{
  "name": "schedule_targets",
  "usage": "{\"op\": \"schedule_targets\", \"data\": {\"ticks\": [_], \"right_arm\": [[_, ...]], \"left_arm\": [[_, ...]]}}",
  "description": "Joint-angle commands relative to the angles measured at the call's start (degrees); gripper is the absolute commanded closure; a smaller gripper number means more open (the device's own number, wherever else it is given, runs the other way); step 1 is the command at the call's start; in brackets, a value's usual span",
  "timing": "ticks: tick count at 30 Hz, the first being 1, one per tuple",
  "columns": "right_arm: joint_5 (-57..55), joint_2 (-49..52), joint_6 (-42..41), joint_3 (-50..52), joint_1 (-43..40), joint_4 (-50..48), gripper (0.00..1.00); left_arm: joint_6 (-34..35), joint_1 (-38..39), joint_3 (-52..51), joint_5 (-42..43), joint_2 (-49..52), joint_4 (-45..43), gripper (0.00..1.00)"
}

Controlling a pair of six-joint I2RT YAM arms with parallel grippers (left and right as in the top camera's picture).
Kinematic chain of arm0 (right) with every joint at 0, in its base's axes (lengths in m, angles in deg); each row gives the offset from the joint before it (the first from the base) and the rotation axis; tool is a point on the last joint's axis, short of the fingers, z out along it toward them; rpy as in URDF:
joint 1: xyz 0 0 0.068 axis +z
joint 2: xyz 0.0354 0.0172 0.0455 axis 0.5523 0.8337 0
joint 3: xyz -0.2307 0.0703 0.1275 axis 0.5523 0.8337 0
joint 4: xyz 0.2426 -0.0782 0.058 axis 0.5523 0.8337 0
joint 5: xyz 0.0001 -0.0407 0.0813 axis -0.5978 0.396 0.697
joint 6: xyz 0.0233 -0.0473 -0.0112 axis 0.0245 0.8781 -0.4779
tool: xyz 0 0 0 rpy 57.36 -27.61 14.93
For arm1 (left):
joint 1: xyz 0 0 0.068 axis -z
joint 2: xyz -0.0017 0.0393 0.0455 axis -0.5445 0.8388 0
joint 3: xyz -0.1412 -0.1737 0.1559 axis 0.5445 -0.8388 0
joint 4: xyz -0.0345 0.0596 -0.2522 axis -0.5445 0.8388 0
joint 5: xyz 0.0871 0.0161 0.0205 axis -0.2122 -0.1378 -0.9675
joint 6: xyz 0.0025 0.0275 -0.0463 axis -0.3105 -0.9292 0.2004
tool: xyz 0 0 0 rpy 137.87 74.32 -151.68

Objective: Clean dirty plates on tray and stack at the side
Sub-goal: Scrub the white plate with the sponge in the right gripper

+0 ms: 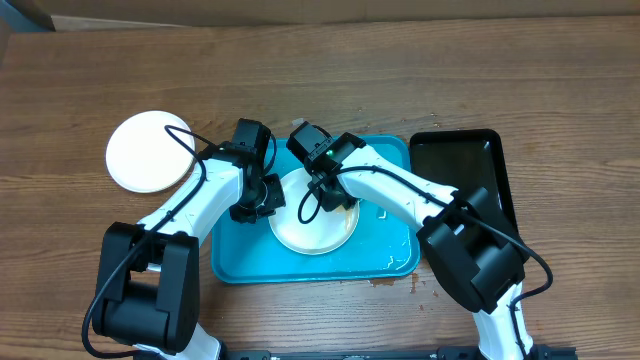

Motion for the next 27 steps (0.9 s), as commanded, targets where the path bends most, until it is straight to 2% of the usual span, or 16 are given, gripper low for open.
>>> {"op": "schedule_targets", "data": {"ticks": [1, 14, 21, 27], "right_arm": [[5.55, 1.64, 0.0, 0.02, 0.02, -0.44, 0.96], [10.56, 1.64, -0.2, 0.02, 0.02, -1.29, 0.96], [20.09, 1.55, 0.07, -0.26, -0.02, -1.25, 0.96], [22.23, -0.13, 0.33, -8.22, -2.97, 3.23, 0.96]], "left_arm": [[0.35, 0.04, -0.35, 0.13, 0.17, 0.0, 0.95], [0.02, 0.04, -0.35, 0.11, 0.17, -0.02, 0.95], [-0.09, 0.04, -0.35, 0.11, 0.17, 0.04, 0.95], [-0.09, 0.04, -0.35, 0.11, 0.17, 0.28, 0.91]]}}
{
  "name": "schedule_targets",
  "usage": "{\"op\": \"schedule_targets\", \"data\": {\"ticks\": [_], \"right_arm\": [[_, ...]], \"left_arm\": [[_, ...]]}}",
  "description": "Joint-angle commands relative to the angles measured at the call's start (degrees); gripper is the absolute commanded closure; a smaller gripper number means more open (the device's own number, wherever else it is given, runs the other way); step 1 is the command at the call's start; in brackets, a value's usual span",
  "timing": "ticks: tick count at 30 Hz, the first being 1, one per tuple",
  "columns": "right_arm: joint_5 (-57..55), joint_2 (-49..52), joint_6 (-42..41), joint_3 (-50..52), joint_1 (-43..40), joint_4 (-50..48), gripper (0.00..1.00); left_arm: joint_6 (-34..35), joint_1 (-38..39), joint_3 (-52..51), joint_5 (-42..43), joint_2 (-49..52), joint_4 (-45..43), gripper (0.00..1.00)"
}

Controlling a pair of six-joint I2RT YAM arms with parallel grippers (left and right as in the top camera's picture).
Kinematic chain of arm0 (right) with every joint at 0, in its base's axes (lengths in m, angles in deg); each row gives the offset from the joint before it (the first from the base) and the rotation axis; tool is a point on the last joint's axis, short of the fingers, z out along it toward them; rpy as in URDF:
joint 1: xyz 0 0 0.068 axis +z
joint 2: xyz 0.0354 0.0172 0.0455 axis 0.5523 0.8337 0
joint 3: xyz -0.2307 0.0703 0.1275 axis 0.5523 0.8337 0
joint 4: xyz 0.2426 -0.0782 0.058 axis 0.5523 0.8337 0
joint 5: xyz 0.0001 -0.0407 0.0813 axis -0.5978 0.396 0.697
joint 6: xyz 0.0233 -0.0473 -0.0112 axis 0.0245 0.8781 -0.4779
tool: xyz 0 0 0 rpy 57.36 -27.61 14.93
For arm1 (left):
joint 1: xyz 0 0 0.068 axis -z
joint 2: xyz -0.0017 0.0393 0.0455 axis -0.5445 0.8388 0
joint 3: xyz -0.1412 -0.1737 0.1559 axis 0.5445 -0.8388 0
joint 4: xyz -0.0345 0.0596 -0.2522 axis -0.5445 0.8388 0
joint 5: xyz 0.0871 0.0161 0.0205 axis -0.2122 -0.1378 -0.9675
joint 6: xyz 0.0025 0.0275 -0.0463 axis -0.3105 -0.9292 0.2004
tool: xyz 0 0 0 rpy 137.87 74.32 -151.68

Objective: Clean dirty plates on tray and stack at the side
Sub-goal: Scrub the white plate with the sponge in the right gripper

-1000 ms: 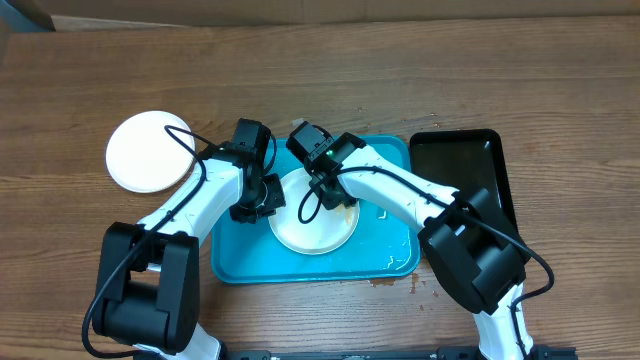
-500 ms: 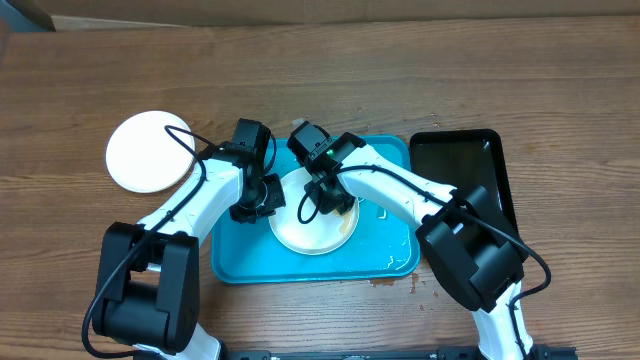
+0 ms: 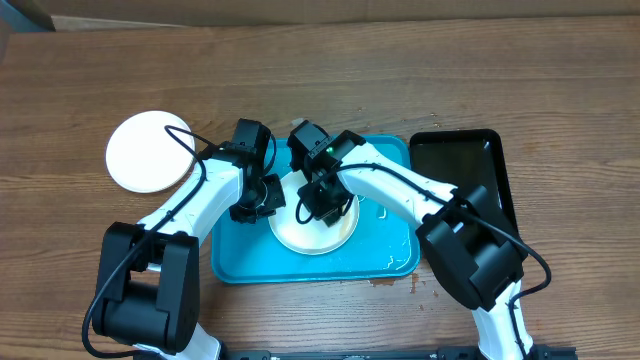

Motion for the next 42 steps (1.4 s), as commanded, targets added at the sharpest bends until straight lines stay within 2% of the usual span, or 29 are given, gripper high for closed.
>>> {"op": "schedule_targets", "data": {"ticks": [1, 7, 13, 17, 20, 25, 34, 38, 42], "right_arm": [[4.04, -1.16, 0.42, -7.89, -2.78, 1.97, 0.96], [5.49, -3.21, 2.43, -17.44, -7.54, 10.88, 0.96], [5.51, -3.06, 2.75, -14.34, -9.14, 12.72, 0.96], [5.6, -3.02, 2.75, -8.37, -7.96, 6.23, 0.96], [0.68, -2.99, 1.88, -2.45, -6.47, -3.8, 0.96], [-5.53, -2.99, -1.92, 2.69, -5.14, -13.97, 0.96], [-6.38, -2.95, -3.82, 9.42, -4.02, -18.97, 0.96], [-1.25, -2.95, -4.63, 11.13, -4.02, -21.44, 0.96], [11.28, -2.95, -4.61, 11.13, -4.02, -26.23, 0.96]], "left_arm": [[-0.07, 0.04, -0.35, 0.02, 0.17, 0.07, 0.91], [-0.04, 0.04, -0.35, 0.02, 0.17, 0.07, 0.89], [-0.04, 0.04, -0.35, 0.02, 0.17, 0.04, 0.88], [-0.07, 0.04, -0.35, 0.02, 0.17, 0.07, 0.88], [-0.07, 0.04, -0.35, 0.02, 0.17, 0.04, 0.88], [-0.04, 0.04, -0.35, 0.02, 0.17, 0.04, 0.92], [-0.07, 0.04, -0.35, 0.0, 0.17, 0.04, 0.95], [-0.07, 0.04, -0.35, 0.0, 0.17, 0.02, 0.96], [-0.07, 0.04, -0.35, -0.02, 0.17, 0.02, 0.96]]}}
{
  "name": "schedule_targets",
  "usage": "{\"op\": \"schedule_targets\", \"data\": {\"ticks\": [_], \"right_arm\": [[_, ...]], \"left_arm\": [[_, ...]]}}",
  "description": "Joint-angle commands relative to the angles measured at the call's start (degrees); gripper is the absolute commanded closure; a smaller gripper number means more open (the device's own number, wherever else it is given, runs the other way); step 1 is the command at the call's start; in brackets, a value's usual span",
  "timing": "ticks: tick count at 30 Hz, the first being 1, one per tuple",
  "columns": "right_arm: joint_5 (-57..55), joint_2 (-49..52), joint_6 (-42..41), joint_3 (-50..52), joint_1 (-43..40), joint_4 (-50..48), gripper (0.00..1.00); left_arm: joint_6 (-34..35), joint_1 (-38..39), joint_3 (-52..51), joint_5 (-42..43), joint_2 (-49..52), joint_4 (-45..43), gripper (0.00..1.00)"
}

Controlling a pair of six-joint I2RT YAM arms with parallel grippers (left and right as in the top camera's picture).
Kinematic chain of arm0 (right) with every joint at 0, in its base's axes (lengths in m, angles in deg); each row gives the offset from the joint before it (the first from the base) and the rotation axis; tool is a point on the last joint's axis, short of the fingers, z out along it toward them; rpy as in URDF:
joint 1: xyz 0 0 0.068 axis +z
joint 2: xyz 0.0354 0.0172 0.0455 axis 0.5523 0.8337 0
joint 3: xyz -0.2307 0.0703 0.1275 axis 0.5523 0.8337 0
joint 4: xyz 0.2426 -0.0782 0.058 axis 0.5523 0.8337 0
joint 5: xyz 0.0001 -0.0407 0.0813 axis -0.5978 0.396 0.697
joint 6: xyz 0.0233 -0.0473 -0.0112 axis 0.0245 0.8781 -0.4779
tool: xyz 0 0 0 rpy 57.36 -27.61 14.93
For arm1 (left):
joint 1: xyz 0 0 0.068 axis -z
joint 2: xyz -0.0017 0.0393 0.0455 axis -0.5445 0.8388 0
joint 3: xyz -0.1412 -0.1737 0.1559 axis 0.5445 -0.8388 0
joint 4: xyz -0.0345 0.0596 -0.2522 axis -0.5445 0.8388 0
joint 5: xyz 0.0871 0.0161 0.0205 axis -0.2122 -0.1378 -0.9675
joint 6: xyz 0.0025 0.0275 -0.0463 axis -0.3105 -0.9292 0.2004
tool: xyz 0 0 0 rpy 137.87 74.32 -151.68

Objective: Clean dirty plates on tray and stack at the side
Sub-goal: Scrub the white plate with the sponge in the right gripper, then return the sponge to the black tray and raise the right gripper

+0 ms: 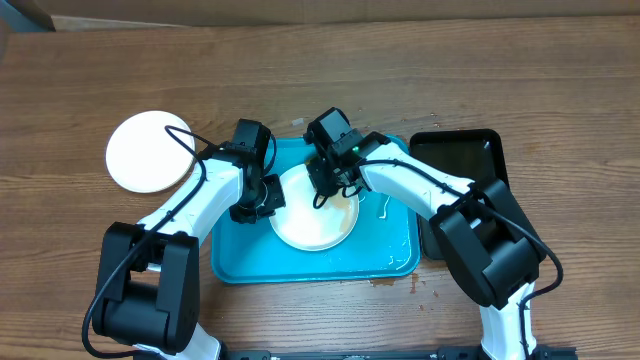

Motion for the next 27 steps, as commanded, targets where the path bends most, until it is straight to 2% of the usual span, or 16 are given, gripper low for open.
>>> {"op": "schedule_targets", "data": {"ticks": [1, 5, 12, 16, 20, 23, 27], "right_arm": [[13.92, -0.52, -0.87, 1.18, 0.57, -3.34, 0.96], [22.4, -1.03, -0.87, 0.11, -0.13, -7.52, 0.96], [21.53, -8.61, -0.85, -4.31, -6.4, -3.69, 0.96], [14.73, -15.15, -0.81, -4.35, -13.0, 4.22, 0.96], [4.46, -18.97, -0.42, -4.35, -21.75, 15.78, 0.96], [-0.76, -19.06, -0.42, -4.26, -28.02, 21.92, 0.96], [-3.93, -17.73, -0.39, -1.95, -35.23, 25.7, 0.96]], "left_arm": [[-0.07, 0.04, -0.35, -0.07, 0.17, -0.04, 0.96], [-0.07, 0.04, -0.35, -0.07, 0.17, -0.04, 0.95], [-0.68, 0.04, -0.35, -0.2, 0.17, 0.0, 0.94], [-1.38, 0.04, -0.35, -0.17, 0.17, 0.0, 0.85], [-1.33, 0.04, -0.35, -0.17, 0.17, -0.02, 0.69], [-1.33, 0.04, -0.35, -0.17, 0.17, -0.02, 0.69], [-1.33, 0.04, -0.35, -0.15, 0.17, 0.0, 0.75]]}}
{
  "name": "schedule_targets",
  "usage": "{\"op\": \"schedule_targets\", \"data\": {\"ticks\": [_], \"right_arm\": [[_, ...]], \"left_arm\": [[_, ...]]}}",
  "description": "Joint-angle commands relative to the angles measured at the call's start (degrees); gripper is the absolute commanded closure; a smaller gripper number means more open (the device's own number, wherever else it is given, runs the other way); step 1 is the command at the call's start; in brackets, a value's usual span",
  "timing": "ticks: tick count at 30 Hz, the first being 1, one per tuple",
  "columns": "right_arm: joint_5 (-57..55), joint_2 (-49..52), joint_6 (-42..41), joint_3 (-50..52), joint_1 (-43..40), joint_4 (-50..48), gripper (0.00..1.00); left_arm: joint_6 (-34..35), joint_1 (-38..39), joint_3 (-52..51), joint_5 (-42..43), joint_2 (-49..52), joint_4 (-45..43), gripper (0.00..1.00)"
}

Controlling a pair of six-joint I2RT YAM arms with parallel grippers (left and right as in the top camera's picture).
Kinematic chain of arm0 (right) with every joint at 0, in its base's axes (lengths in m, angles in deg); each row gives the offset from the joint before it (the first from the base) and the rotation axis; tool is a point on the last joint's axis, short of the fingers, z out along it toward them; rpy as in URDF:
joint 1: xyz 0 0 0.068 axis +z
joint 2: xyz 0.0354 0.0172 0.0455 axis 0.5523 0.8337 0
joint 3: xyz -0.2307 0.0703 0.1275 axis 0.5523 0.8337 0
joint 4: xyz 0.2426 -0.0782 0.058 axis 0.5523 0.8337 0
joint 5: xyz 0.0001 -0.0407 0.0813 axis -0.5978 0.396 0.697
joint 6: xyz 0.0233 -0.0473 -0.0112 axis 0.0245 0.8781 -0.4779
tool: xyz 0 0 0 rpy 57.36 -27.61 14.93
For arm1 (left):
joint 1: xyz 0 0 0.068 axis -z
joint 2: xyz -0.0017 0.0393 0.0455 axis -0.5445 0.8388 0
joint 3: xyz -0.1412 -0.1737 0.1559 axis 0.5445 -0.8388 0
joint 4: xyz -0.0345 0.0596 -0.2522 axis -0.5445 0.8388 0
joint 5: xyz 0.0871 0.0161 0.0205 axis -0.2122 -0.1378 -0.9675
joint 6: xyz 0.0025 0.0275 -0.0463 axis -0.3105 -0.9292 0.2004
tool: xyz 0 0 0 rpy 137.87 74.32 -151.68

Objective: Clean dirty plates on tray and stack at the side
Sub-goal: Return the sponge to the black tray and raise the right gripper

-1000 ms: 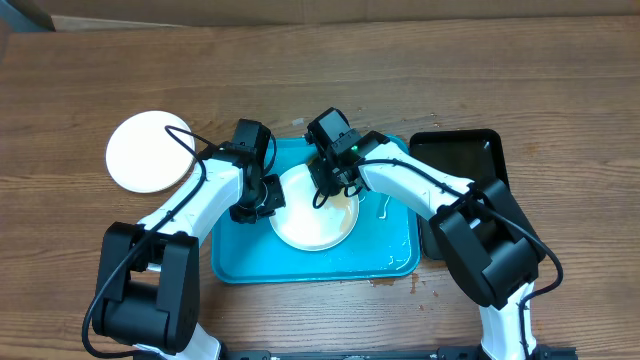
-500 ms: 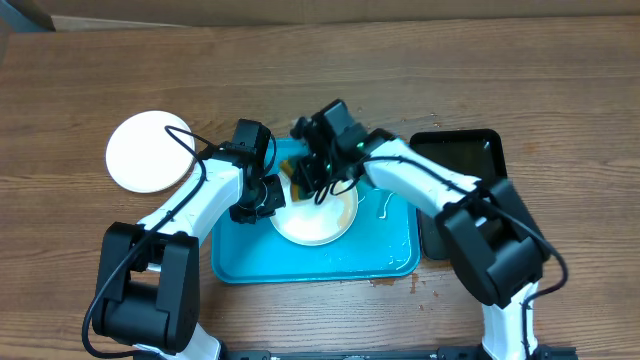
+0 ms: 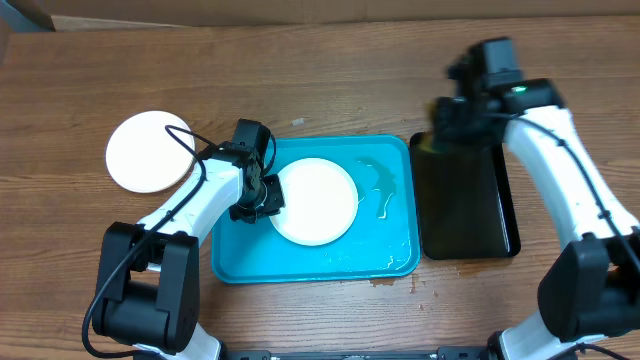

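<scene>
A white plate [image 3: 318, 200] lies on the blue tray [image 3: 392, 242], its top looking clean. At the plate's left rim sits my left gripper [image 3: 268, 197], its fingers closed on the edge. A second white plate [image 3: 148, 152] rests alone on the table at the far left. My right gripper [image 3: 447, 128] is blurred over the far left corner of the black tray [image 3: 470, 200], away from the plate. Whether it holds anything is hidden.
Streaks of liquid [image 3: 381, 186] lie on the blue tray right of the plate. A small brown spill [image 3: 385, 281] marks the wood at the tray's near edge. Cardboard runs along the table's far edge.
My right gripper has left the plate's far rim and now stands over the far left corner of the black tray. The plate top is fully uncovered. The left gripper has not moved.
My left gripper kept the plate's left rim throughout. My right gripper was pressed on the plate's right half, then nearer its middle, then at its far rim. Now it is off the blue tray, over the black one.
</scene>
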Motion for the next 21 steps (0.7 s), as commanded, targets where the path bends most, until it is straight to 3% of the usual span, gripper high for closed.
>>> {"op": "schedule_targets", "data": {"ticks": [1, 11, 13, 15, 19, 21], "right_arm": [[-5.42, 1.44, 0.39, 2.86, -4.83, 0.7, 0.96], [-5.38, 2.05, 0.39, 19.41, -7.48, -10.97, 0.95], [-5.38, 2.05, 0.39, 21.03, -7.5, -12.35, 0.83], [-5.35, 2.05, 0.37, 21.24, -7.5, -12.46, 0.61], [-4.94, 1.97, 0.33, 17.77, -7.98, -10.51, 0.56], [-4.94, 1.97, 0.33, 14.03, -8.33, -7.58, 0.56]], "left_arm": [[-0.44, 0.04, -0.35, -0.09, 0.17, 0.02, 0.74], [-0.37, 0.07, -0.37, 0.04, 0.17, 0.02, 0.74], [-0.33, 0.07, -0.39, 0.04, 0.17, 0.17, 0.74], [-0.15, 0.07, -0.48, 0.07, 0.17, 0.2, 0.71], [0.07, 0.07, -1.9, 0.04, 0.17, -1.4, 0.71], [0.07, 0.07, -2.64, 0.04, 0.17, -2.4, 0.82]]}}
